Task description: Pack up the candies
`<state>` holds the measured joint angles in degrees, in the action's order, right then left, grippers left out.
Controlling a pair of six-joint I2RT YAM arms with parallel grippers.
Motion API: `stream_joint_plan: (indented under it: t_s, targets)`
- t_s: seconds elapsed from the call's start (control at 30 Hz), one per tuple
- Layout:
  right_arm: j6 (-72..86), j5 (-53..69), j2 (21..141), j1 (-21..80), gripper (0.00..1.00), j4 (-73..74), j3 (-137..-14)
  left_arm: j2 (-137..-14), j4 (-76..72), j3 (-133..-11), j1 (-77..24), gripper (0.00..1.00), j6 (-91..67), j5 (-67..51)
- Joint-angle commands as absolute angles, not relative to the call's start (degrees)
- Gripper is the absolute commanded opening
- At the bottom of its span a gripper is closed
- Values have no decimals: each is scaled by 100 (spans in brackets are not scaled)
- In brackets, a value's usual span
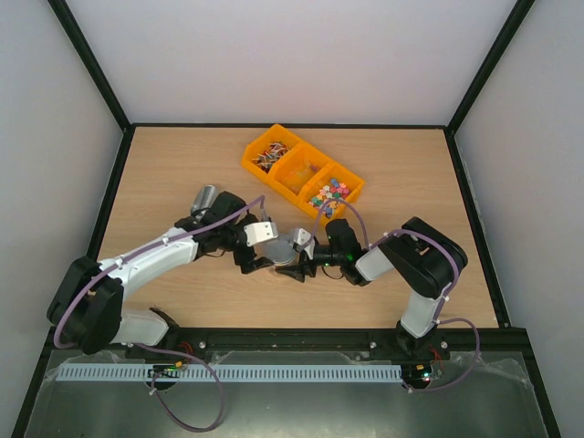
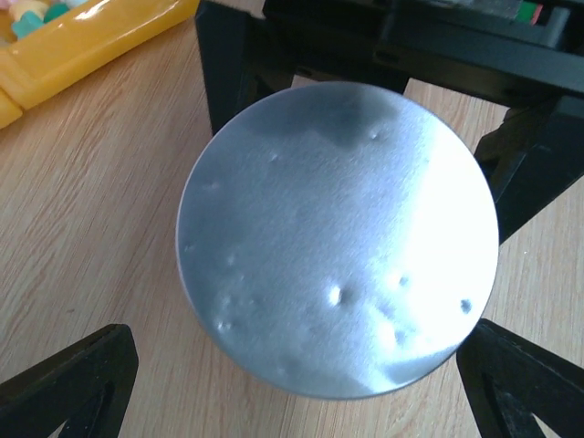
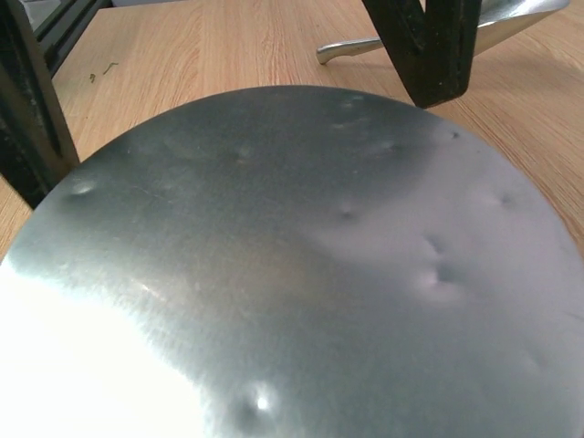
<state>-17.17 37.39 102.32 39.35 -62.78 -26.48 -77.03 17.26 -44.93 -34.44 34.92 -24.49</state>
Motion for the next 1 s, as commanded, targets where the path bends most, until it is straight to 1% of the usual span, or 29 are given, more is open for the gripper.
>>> stream_joint_plan:
  t_s: [0.0, 0.23, 0.3, 0.43, 0.63, 0.7, 0.8, 0.9, 0.97]
  targets:
    - [-1927, 4012, 10193, 3980, 73, -6338, -2582, -7645, 1573, -4463, -3154, 98, 3443, -2285]
    - [-1911, 3997, 10209, 3990, 69, -6345, -2596, -7631, 1494, -4452, -2698, 97, 3362, -2410]
    - [-1896, 3963, 10216, 3990, 68, -6349, -2594, -7513, 1692, -4429, -2691, 96, 3777, -2724]
    - [-1782, 3788, 10229, 3984, 68, -6381, -2603, -7169, 1856, -4240, -3095, 98, 4270, -2950]
    - [-1723, 3606, 10269, 4004, 68, -6383, -2619, -7175, 1183, -4124, -3577, 97, 3747, -2617]
    - [-1723, 3605, 10266, 4007, 68, -6389, -2615, -7225, 1047, -4113, -3694, 93, 3764, -2558]
    - [-1737, 3598, 10272, 4006, 68, -6382, -2603, -7259, 903, -4066, -3793, 85, 3908, -2523]
    - [-1718, 3606, 10260, 4001, 68, -6381, -2582, -7271, 812, -4025, -3852, 70, 4162, -2563]
    - [-1710, 3620, 10259, 4004, 68, -6381, -2579, -7263, 869, -4033, -3867, 62, 4429, -2662]
